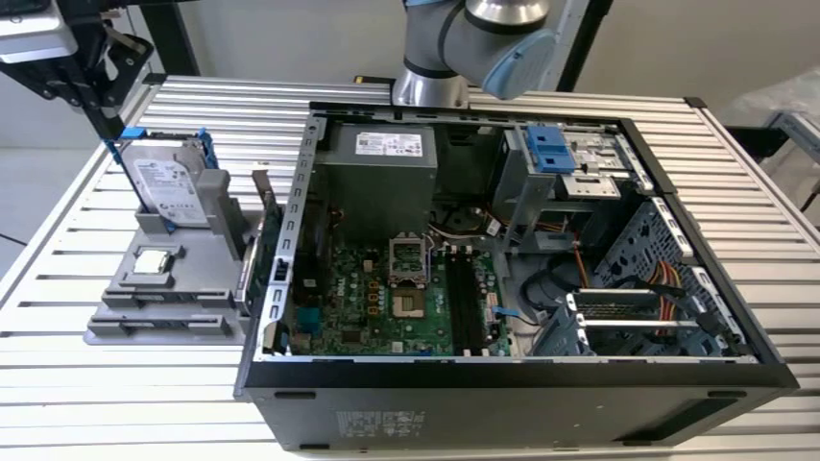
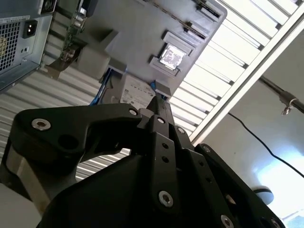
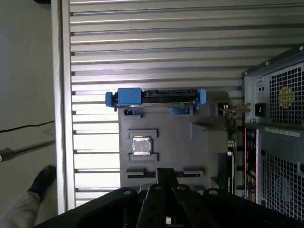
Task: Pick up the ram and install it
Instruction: 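Reach for the ram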
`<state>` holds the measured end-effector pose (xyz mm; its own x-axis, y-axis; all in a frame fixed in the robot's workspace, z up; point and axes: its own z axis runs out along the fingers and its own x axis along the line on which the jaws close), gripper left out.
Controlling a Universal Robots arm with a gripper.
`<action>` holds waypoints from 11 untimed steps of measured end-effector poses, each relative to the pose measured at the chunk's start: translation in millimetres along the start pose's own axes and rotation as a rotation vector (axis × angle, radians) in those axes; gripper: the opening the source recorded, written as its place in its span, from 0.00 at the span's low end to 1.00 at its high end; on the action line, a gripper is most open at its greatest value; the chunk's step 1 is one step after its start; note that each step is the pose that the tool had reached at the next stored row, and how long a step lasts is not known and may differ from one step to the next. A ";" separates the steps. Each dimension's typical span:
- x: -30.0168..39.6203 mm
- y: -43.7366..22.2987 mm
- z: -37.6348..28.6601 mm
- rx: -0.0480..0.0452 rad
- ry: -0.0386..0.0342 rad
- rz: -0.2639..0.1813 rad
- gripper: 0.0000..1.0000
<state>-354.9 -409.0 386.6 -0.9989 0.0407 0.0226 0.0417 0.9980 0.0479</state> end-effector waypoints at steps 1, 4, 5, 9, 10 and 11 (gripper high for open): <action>0.0 -0.9 0.0 0.0000 -0.0001 0.000 0.00; -0.2 -3.7 0.0 0.0000 -0.0001 0.000 0.00; -0.2 -5.0 -0.1 0.0000 -0.0001 0.000 0.00; -0.4 -10.3 -0.1 0.0000 0.0000 -0.001 0.00; -0.5 -11.2 -0.1 0.0000 0.0000 -0.001 0.00; -0.5 -12.0 -0.2 0.0001 0.0000 -0.001 0.00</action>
<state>-354.9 -421.0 386.3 -0.9990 0.0392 0.0226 0.0403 0.9980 0.0478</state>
